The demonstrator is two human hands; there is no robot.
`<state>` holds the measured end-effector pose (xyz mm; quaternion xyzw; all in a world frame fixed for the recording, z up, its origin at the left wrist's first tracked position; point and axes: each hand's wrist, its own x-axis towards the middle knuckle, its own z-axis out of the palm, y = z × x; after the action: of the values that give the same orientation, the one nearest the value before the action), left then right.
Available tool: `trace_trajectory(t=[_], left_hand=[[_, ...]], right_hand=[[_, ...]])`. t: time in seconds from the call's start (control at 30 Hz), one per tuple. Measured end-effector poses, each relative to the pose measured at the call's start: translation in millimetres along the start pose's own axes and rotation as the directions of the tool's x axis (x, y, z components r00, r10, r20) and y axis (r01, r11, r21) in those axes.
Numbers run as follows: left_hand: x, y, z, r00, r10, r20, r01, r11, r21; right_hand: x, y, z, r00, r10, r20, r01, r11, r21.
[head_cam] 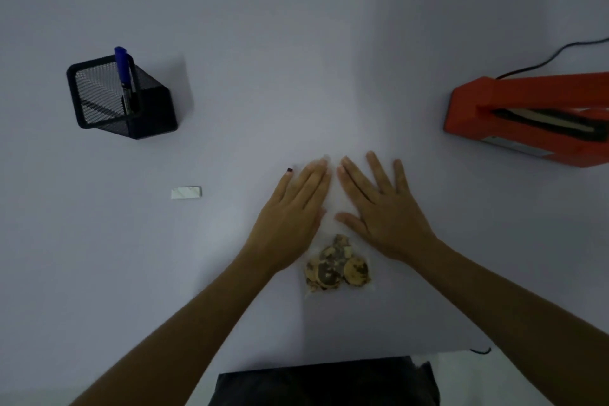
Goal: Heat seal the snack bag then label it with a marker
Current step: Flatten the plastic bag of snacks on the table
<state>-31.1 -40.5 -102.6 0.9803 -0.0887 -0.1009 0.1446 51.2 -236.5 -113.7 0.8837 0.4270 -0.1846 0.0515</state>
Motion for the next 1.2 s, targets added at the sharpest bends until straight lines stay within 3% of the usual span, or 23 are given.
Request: trace_trajectory(t=[0.13,0.3,0.57,0.77,1.1,1.2], left_hand=[[0.2,-36.7,-1.4,0.982,0.069,0.176,-0.090,0.989,0.115],[-2.1,-50.3,-14.3,0.956,0.082,0.283,-0.121,0.985,0.124],[-2.0,-43.8,-15.1,0.960,0.047,0.276,-0.078,0.992,0.103],[-1.9,-44.6,-15.2,0.961,0.036,0.274,-0.062,0.994,0.088],[-2.6,-43.9,-13.7,0.969,0.034,0.246,-0.049,0.997,0.052],[-2.3,-43.7,-13.5,0.968,0.030,0.249,-0.044,0.998,0.053]], right_hand=[[-3.2,3.8,-1.6,1.000,-0.011,0.006,0.010,1.000,0.020],[-3.0,2.6,-4.5,1.000,0.006,0.019,-0.007,0.998,0.064],[10.0,-30.0,-17.8,0.976,0.218,-0.001,-0.213,0.955,0.205],[10.3,-3.0,-20.1,0.983,0.184,0.029,-0.186,0.972,0.145],[-14.6,32.2,-19.8,0.954,0.291,0.079,-0.300,0.941,0.156],[-14.6,27.6,-25.2,0.978,0.204,0.040,-0.208,0.954,0.215]])
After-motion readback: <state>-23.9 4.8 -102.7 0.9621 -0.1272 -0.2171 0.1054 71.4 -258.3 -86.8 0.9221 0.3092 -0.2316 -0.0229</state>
